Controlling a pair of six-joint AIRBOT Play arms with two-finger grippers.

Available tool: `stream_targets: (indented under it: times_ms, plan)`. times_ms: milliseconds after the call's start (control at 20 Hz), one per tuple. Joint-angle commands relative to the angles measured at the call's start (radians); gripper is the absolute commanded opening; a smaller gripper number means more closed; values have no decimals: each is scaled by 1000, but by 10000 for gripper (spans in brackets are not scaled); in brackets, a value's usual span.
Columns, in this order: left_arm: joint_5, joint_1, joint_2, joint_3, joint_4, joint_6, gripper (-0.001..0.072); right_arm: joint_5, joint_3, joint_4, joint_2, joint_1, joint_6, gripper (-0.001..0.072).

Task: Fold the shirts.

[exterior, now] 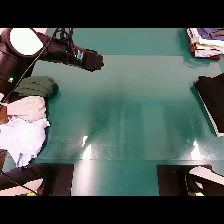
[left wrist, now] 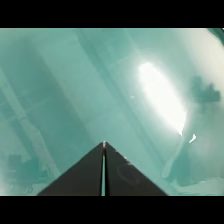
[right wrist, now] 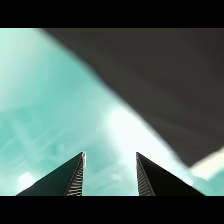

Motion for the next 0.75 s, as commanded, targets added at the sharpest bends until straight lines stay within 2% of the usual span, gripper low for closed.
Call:
stream_targets:
  times_ms: [0, 150, 350, 500, 700]
  plan:
    - [-14, 0, 0, 0, -1, -1, 22, 14, -6, 143, 3, 144, 0, 387]
    - [18, 0, 0, 0, -1, -1, 22, 12, -6, 139, 3, 351, 0, 372]
    - [72, 0, 0, 0, -1, -1, 22, 4, -6, 138, 3, 576, -14, 17]
    - [107, 0, 0, 0, -1, -1, 22, -6, -6, 122, 3, 671, -31, 16]
    - [116, 0, 0, 0, -1, -1, 22, -14, -6, 105, 3, 705, -31, 16]
